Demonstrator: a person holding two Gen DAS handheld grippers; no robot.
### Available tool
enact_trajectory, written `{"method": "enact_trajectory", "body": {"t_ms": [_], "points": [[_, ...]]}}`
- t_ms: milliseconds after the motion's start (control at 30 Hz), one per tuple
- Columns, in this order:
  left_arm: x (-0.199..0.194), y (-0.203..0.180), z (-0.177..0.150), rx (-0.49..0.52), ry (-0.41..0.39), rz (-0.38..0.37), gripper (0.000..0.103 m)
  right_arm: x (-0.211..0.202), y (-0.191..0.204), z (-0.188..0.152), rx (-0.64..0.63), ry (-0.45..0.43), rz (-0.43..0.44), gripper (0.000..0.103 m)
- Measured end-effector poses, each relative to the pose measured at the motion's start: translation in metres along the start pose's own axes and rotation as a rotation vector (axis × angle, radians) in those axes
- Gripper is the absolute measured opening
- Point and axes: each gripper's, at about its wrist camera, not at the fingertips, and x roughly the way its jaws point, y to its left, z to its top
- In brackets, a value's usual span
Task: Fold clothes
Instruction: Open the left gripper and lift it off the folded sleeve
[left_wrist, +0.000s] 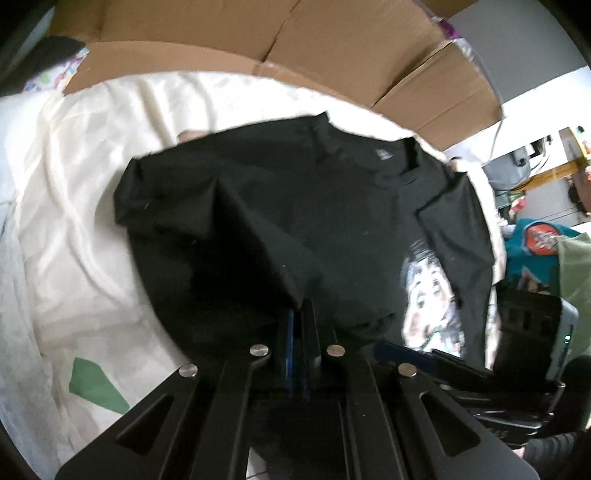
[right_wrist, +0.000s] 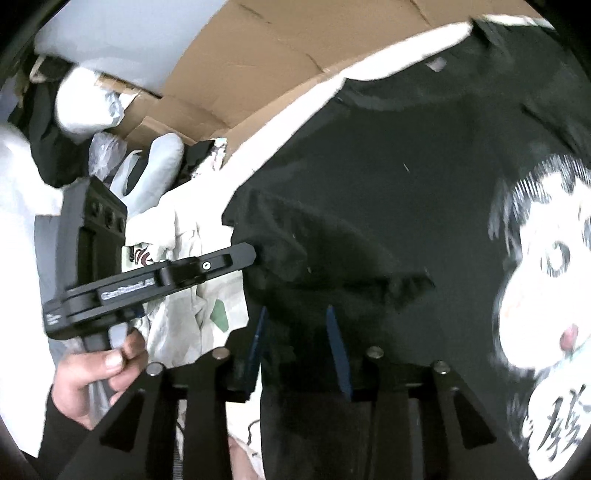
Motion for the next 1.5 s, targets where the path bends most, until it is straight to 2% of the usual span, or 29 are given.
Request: {"method": "enact_trajectory", "body": {"t_ms": [100,300,400,500,600,800,867,933,1033,1433,1500], "points": [[-0.005,-0.003,0.008,-0.017,-0.007,-0.034,0.002,0.003,0.009,0.013,-0.051,-0.015,-0.021,0.049],[-0.01,-0.007,0.019,-0.03,-0.008,-0.05,0.002,0.02,0.024,0.032,-0.122,0.009,-0.02,0.052],[-0.011,-0.006,0.022,-0.059,-0.015,-0.086,0.002,0.032,0.032,0.033,-0.171,0.011,-0.05,0.053],[-0.009,-0.002,0.025,-0.102,-0.031,-0.144,0.002,0.039,0.032,0.035,-0.159,-0.006,-0.078,0.054],[-0.002,0.001,0.027,-0.138,-0.01,-0.2,0.002,0.049,0.034,0.036,-0.186,-0.021,-0.112,0.056],[0.006,-0.003,0.035,-0.125,0.025,-0.243,0.002,0.051,0.024,0.048,-0.134,-0.045,-0.147,0.056],[0.008,-0.008,0.039,-0.11,0.025,-0.271,0.002,0.049,0.022,0.054,-0.132,-0.052,-0.155,0.052],[0.009,-0.011,0.044,-0.098,0.014,-0.292,0.002,0.049,0.018,0.06,-0.119,-0.044,-0.157,0.035],[0.011,-0.015,0.06,-0.062,0.015,-0.282,0.002,0.047,0.009,0.067,-0.082,-0.052,-0.162,0.024],[0.056,-0.002,0.115,0.015,0.151,-0.265,0.003,0.059,-0.033,0.095,0.089,-0.091,-0.167,0.021],[0.069,-0.004,0.123,0.031,0.188,-0.248,0.006,0.061,-0.039,0.098,0.11,-0.11,-0.172,0.021]]}}
